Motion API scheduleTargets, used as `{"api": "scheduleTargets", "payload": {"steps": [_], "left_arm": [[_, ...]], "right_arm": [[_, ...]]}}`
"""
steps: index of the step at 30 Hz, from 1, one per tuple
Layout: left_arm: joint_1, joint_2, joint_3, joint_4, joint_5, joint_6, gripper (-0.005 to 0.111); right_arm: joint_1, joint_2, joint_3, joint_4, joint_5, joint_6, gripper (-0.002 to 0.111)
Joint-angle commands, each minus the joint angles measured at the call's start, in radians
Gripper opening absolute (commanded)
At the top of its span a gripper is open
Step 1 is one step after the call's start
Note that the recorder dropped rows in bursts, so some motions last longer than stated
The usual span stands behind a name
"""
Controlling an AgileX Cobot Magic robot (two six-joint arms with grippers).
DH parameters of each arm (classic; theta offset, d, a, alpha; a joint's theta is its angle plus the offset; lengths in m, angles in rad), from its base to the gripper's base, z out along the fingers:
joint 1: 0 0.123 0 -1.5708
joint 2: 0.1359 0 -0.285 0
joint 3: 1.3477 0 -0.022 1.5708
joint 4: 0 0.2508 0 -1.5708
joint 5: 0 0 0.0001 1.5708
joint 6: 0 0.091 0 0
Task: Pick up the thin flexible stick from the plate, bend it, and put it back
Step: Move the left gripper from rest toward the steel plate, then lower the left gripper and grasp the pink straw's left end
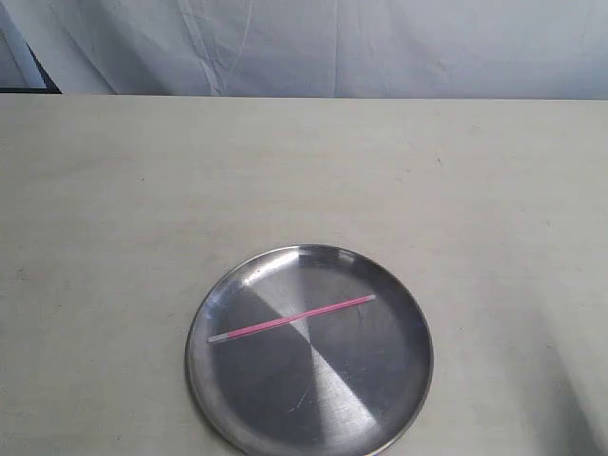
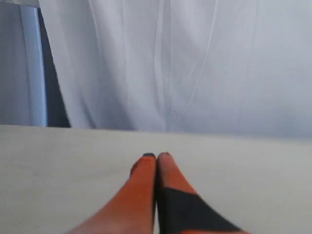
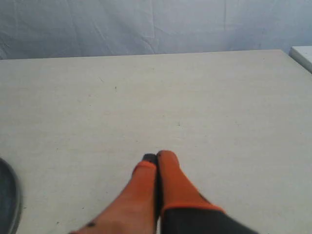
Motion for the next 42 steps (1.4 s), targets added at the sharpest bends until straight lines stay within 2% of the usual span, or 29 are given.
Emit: {"api": "scheduleTargets", "payload": {"steps": [1, 3, 5, 8, 11, 13, 15, 17, 19, 20, 21, 23, 25, 27, 30, 32, 36, 39, 42], "left_arm": [[0.003, -0.007, 0.002, -0.337, -0.356, -0.266, 0.0], [0.003, -0.007, 0.002, -0.435, -0.483, -0.381, 0.0], [0.003, -0.007, 0.002, -0.509, -0.512, -0.476, 0.0], [0.001, -0.007, -0.032, -0.616, -0.356, -0.502, 0.0], [0.001, 0.043, -0.08, -0.602, -0.25, -0.502, 0.0], [-0.001, 0.102, -0.133, -0.529, -0.238, -0.502, 0.0], [-0.003, 0.172, -0.218, -0.373, -0.177, -0.499, 0.0], [-0.003, 0.266, -0.329, -0.186, -0.028, -0.499, 0.0], [-0.003, 0.397, -0.475, -0.003, 0.198, -0.464, 0.0], [-0.003, 0.472, -0.531, 0.028, 0.281, -0.4, 0.0], [-0.003, 0.546, -0.599, 0.025, 0.368, -0.269, 0.0], [-0.003, 0.679, -0.707, -0.067, 0.501, 0.021, 0.0], [-0.003, 0.821, -0.81, -0.281, 0.6, 0.332, 0.0], [-0.003, 0.941, -0.887, -0.474, 0.662, 0.572, 0.0], [-0.003, 1.11, -0.947, -0.684, 0.704, 0.844, 0.0], [-0.003, 1.215, -0.971, -0.708, 0.726, 0.907, 0.0], [-0.009, 1.383, -0.995, -0.612, 0.807, 0.923, 0.0], [-0.065, 1.474, -0.995, -0.53, 0.859, 0.967, 0.005], [-0.166, 1.546, -0.995, -0.517, 0.871, 1.013, 0.015]], "right_arm": [[-0.005, -0.004, 0.003, -0.001, -0.009, 0.0, -0.001], [-0.005, -0.004, 0.003, -0.001, -0.009, 0.0, -0.001], [-0.005, -0.004, 0.003, -0.001, -0.009, 0.0, -0.001], [-0.005, -0.004, 0.003, -0.001, -0.009, 0.0, -0.001], [-0.005, -0.004, 0.003, -0.001, -0.009, 0.0, -0.001], [-0.005, -0.004, 0.003, -0.001, -0.009, 0.0, -0.001], [-0.005, -0.004, 0.003, -0.001, -0.009, 0.0, -0.001], [-0.005, -0.004, 0.003, -0.001, -0.009, 0.0, -0.001], [-0.005, -0.004, 0.003, -0.001, -0.011, 0.0, -0.001], [-0.005, -0.004, 0.003, -0.001, -0.011, 0.0, -0.001], [-0.005, -0.004, 0.003, -0.001, -0.011, 0.0, -0.001], [-0.005, -0.004, 0.003, -0.001, -0.011, 0.0, -0.001], [-0.005, -0.004, 0.003, -0.001, -0.011, 0.0, -0.001], [-0.005, -0.004, 0.003, -0.001, -0.011, 0.0, -0.001], [-0.005, -0.004, 0.003, -0.001, -0.011, 0.0, -0.001], [-0.005, -0.004, 0.003, -0.001, -0.011, 0.0, -0.001], [-0.005, -0.004, 0.003, -0.001, -0.011, 0.0, -0.001], [-0.005, -0.004, 0.003, -0.001, -0.011, 0.0, -0.001], [-0.005, -0.004, 0.003, -0.001, -0.011, 0.0, -0.001]]}}
